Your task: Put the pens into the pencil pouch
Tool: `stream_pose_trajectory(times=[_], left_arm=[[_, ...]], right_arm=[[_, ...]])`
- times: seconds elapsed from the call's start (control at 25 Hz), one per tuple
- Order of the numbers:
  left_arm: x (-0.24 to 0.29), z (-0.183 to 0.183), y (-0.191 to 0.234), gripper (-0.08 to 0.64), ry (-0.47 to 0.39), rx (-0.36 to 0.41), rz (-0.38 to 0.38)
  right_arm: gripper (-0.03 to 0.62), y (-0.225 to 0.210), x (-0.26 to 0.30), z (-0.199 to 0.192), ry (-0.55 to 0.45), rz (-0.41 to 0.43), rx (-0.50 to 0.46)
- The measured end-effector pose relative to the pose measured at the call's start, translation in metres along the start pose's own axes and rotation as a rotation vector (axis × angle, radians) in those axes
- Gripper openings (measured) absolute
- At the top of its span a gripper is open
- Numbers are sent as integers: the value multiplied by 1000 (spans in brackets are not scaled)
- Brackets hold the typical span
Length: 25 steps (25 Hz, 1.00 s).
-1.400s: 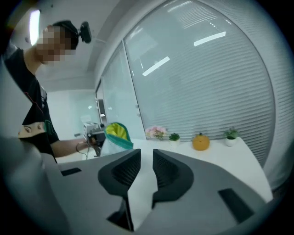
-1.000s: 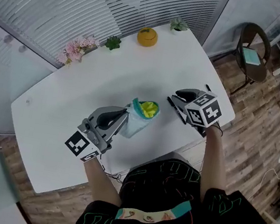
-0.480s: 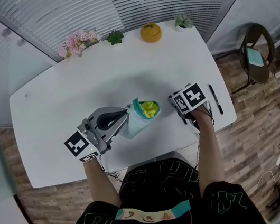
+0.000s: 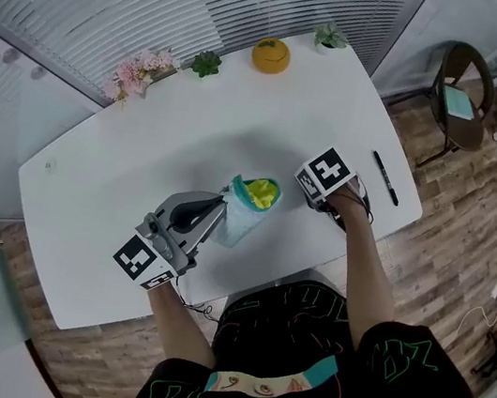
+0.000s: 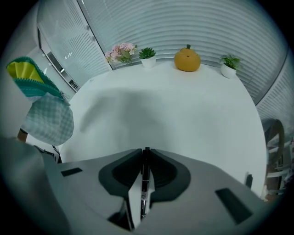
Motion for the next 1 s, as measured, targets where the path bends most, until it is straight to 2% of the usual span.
stream_pose_trajectory(times=[0.28,0.48,0.64,1.0], left_arm=[[6,2,-1,-3,-1,8,-1],[14,8,-4,-3,1,22,-9],[21,11,-4,-3,4,37,-18],[36,22,-9,-3,-3,70,-38]], right_arm=[[60,-4,-26,18,-184,-5,43],[60,-7,-67,40,-392,0,75],[60,-4,-113,62,-613,40,85],[60,-13,-205,85,-935,-15,64]])
Point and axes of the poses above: the fingertips, and each gripper's own axes: x forward along the fingers, y to its left, z out of its top, the point moved 1 cm from there along -x, backward along the fingers, and after that the axes turned 10 degrees about -x, right-handed, at the moved point
